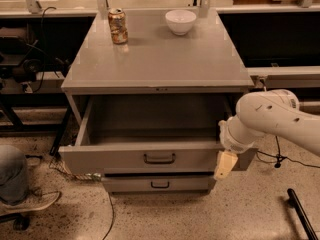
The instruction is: Open top drawer
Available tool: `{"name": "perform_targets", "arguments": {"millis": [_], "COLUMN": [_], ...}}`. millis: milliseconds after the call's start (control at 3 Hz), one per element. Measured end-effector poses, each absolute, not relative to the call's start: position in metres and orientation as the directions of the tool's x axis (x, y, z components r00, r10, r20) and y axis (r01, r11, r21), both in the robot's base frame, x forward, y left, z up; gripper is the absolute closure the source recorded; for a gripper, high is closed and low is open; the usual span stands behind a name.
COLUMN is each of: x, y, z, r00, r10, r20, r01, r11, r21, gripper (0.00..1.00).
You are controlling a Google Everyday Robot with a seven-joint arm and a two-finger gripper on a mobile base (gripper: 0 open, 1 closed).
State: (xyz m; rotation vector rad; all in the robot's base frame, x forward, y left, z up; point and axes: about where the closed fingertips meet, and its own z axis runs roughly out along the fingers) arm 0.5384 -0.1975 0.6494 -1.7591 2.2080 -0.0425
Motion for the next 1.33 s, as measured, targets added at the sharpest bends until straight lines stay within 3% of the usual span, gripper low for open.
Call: {"name": "perform_targets", "arguments": {"millis": [1000, 1333], "x": [0.503, 0.5], "y": [-0.183, -0.183], "z": [0.644, 0.635], "r00": [-0.015, -0.008], "r10": [-0.972, -0.975], "r20": [-0.236, -0.22], "r01": [-0.992, -0.996], "r11": [0.043, 0.027], "r21": [-0.115, -0.082], "gripper": [0.04, 0.25]}}
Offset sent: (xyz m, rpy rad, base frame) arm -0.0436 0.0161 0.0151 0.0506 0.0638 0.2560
